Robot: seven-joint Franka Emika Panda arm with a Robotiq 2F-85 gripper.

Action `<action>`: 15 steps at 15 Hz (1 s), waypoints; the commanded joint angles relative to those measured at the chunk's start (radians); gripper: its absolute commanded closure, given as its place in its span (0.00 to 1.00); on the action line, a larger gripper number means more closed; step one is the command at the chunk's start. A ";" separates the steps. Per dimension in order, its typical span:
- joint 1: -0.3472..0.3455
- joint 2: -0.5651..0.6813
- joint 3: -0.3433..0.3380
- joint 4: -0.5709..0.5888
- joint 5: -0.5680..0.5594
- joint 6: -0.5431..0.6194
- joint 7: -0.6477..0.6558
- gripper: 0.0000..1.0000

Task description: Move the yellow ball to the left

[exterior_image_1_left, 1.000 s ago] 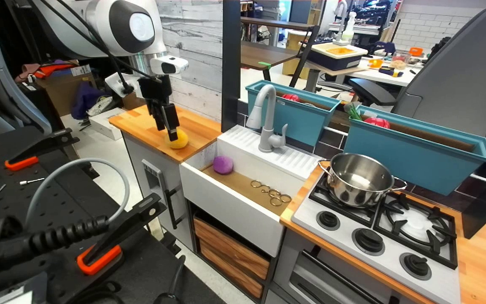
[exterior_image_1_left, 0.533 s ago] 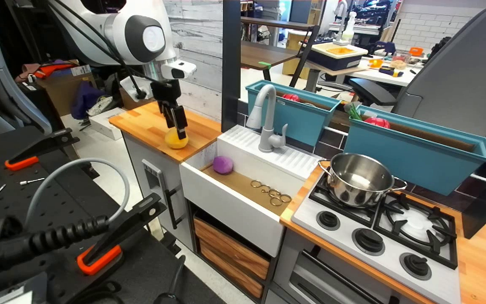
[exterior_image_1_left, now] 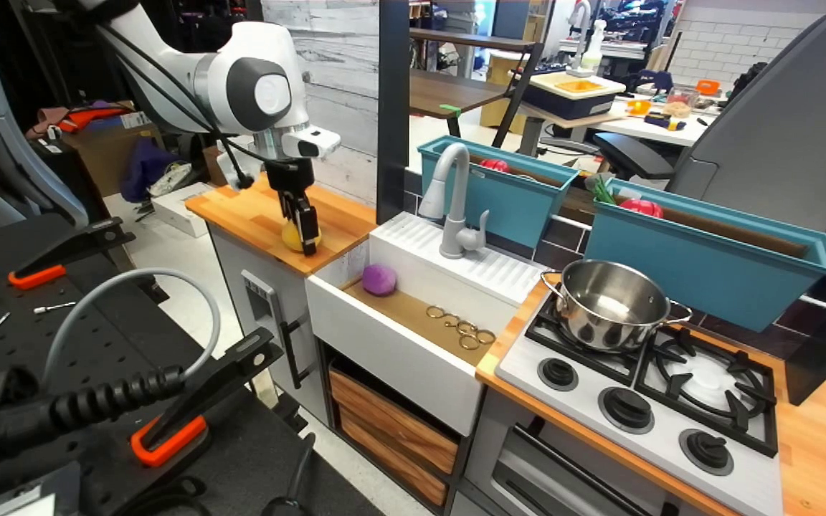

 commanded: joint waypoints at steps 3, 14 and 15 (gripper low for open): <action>-0.013 -0.007 -0.001 0.048 0.059 -0.058 0.037 0.85; -0.217 0.062 0.304 0.267 0.352 -0.171 -0.176 1.00; -0.213 0.078 0.307 0.289 0.368 -0.198 -0.189 1.00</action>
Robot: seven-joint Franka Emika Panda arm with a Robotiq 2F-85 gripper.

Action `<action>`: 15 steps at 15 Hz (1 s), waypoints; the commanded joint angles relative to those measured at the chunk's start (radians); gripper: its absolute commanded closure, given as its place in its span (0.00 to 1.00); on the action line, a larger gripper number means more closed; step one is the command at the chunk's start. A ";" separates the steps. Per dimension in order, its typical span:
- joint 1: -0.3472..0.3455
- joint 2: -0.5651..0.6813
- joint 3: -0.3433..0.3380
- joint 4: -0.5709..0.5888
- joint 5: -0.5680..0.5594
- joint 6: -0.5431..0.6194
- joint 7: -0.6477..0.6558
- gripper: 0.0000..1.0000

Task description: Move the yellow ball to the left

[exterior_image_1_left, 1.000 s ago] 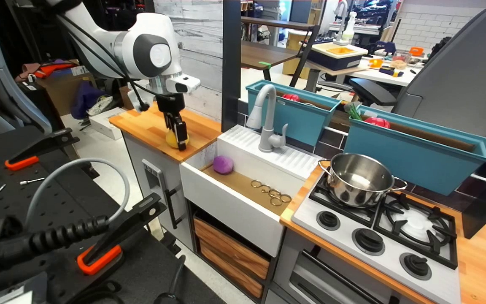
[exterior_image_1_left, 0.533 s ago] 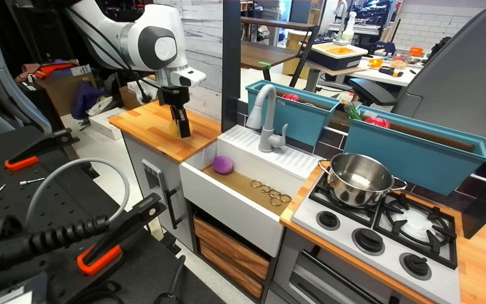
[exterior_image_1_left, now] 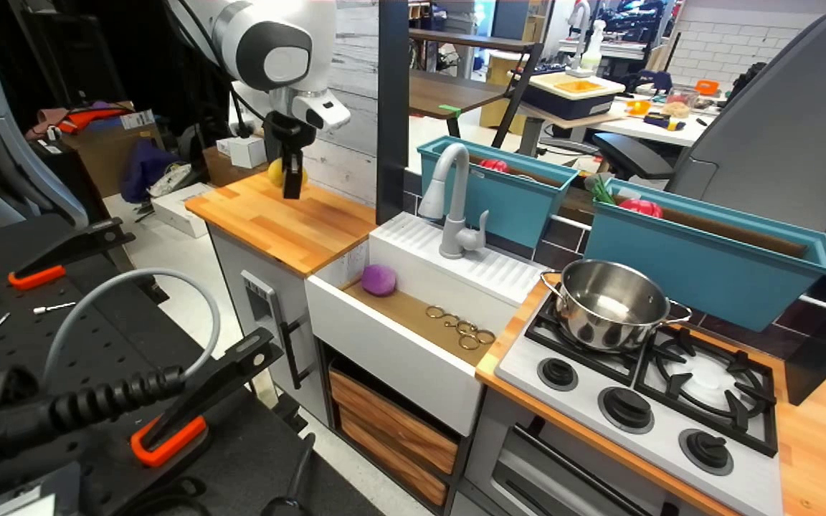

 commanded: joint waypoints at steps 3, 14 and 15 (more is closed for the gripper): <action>0.026 0.137 0.016 0.187 0.065 -0.146 -0.043 1.00; 0.167 0.383 -0.070 0.549 -0.049 -0.326 0.070 0.74; 0.172 0.391 -0.076 0.569 -0.059 -0.349 0.066 0.67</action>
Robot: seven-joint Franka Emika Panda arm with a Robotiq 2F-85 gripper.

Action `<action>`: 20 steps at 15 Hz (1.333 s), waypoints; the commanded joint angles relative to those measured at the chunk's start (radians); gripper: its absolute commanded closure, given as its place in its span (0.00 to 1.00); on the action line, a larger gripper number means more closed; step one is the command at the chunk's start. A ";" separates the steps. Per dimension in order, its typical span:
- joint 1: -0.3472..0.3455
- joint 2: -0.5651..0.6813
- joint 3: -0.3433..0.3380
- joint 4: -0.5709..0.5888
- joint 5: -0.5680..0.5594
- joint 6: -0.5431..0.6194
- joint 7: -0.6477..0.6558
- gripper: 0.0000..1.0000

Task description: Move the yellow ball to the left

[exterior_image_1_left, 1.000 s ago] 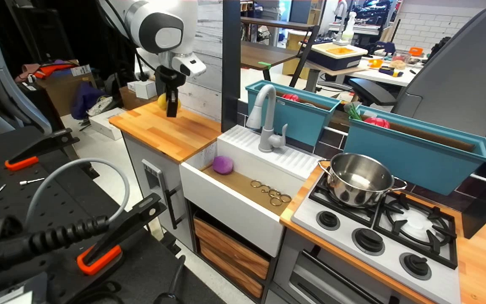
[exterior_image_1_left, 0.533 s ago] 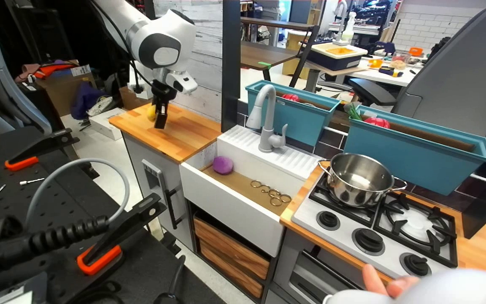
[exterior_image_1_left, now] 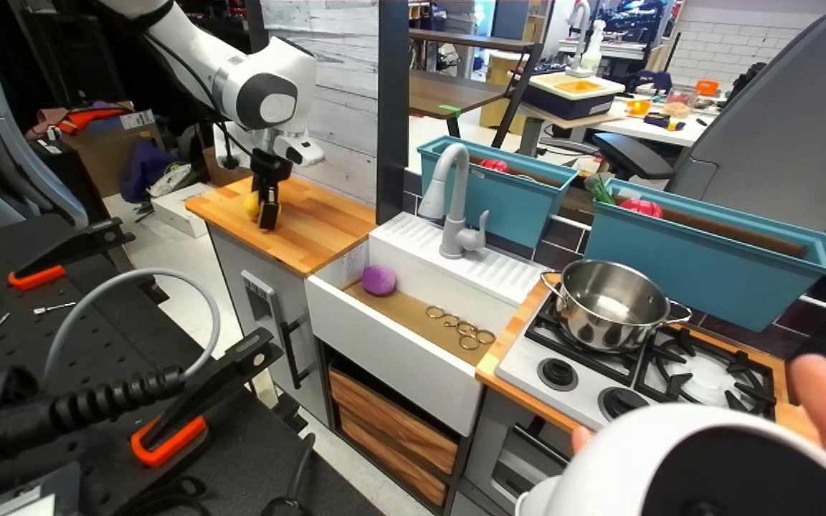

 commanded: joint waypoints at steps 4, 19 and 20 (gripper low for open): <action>0.038 0.079 -0.047 0.172 -0.086 -0.157 -0.019 0.37; -0.049 -0.099 -0.091 0.069 -0.105 -0.214 -0.138 0.00; -0.053 -0.138 -0.097 0.025 -0.107 -0.173 -0.156 0.00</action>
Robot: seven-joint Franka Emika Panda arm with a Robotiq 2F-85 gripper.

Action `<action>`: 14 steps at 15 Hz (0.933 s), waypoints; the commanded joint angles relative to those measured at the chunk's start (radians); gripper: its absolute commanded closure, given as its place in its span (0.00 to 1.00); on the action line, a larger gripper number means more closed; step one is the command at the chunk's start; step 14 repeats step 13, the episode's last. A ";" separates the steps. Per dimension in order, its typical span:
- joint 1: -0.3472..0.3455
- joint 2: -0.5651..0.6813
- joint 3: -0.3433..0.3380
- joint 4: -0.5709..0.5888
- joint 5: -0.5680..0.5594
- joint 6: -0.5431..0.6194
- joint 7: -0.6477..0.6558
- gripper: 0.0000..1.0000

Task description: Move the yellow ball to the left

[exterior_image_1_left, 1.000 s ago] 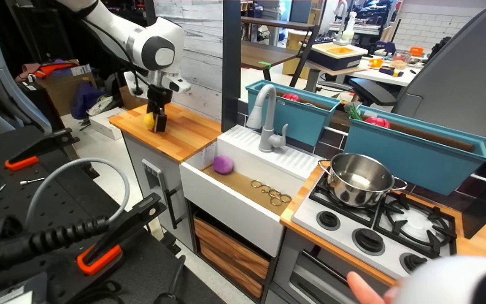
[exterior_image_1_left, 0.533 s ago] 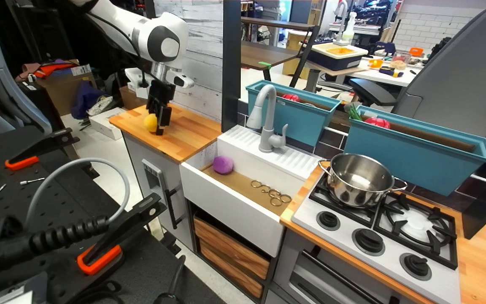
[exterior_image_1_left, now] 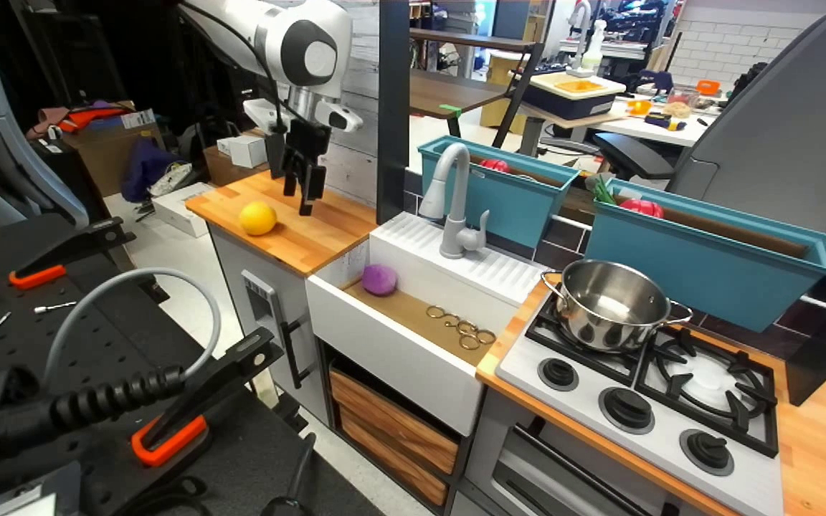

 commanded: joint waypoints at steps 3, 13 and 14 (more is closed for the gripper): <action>-0.012 -0.235 -0.027 -0.275 -0.022 0.167 -0.096 0.00; -0.018 -0.358 -0.025 -0.441 -0.032 0.182 -0.137 0.00; -0.018 -0.358 -0.025 -0.441 -0.032 0.182 -0.137 0.00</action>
